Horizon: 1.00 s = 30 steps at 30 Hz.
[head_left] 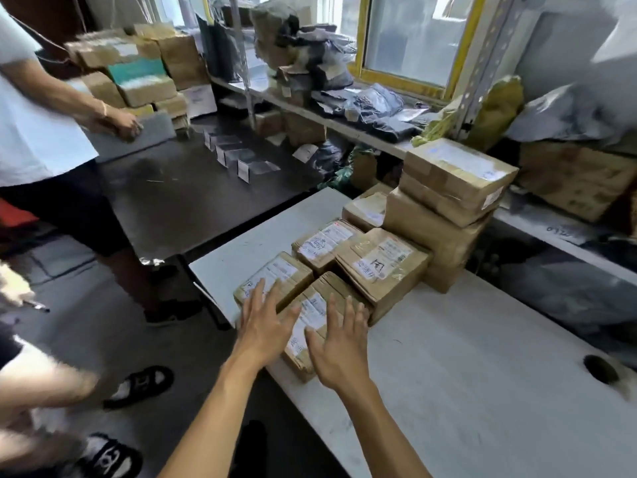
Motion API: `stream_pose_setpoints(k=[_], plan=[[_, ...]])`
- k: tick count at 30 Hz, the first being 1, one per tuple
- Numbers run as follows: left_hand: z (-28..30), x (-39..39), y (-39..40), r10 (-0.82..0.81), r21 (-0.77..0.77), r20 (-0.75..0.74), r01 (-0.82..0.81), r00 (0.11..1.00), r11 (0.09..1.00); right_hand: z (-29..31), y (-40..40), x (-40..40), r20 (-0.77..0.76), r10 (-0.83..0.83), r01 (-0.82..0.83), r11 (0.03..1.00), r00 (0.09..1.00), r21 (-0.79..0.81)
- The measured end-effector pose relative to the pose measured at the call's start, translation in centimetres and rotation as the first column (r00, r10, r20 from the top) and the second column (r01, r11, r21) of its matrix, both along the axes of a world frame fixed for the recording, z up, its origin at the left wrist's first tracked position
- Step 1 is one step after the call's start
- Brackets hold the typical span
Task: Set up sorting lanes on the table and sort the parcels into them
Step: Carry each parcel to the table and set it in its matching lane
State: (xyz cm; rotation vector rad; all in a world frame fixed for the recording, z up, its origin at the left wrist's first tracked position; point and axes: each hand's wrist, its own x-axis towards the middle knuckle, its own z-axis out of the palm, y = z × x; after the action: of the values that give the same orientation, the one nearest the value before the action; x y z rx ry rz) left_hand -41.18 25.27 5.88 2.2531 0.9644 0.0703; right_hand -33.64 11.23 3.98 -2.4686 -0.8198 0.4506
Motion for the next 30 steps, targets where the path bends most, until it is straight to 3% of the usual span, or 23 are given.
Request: stream_pose_setpoints(k=[6,9,13,18,22,25,30], plan=[[-1.5,5.5,12.3,-0.096,-0.041,-0.029,0.094,0.995,0.995,-1.3,10.6,2.6,-0.109,-0.144,0.151,0.987,0.984,0.057],[-1.5,7.7,16.6,-0.136,-0.079,-0.022,0.134,0.99,0.988,-0.7,14.8,3.7,-0.291,-0.229,0.282,0.946,0.929,0.157],[-2.4,9.8,19.9,-0.17,-0.206,-0.015,0.163,0.985,0.965,-0.7,18.9,5.1,-0.709,-0.317,0.647,0.72,0.63,0.253],[-3.6,11.1,21.5,-0.179,-0.507,-0.064,0.122,0.982,0.853,-2.5,21.2,7.5,-0.85,-0.38,0.837,0.533,0.364,0.121],[-2.6,11.3,21.1,-0.223,-0.687,-0.183,0.038,0.958,0.725,-8.1,22.3,9.3,-0.932,-0.332,0.912,0.409,0.147,-0.001],[-2.1,11.9,20.8,-0.293,-0.744,-0.206,0.045,0.934,0.667,-11.8,22.7,9.9,-0.961,-0.269,0.92,0.389,0.062,-0.05],[-3.1,12.7,21.7,-0.259,-0.813,-0.238,-0.046,0.936,0.581,-14.1,22.8,9.9,-0.953,-0.3,0.934,0.35,0.039,-0.071]])
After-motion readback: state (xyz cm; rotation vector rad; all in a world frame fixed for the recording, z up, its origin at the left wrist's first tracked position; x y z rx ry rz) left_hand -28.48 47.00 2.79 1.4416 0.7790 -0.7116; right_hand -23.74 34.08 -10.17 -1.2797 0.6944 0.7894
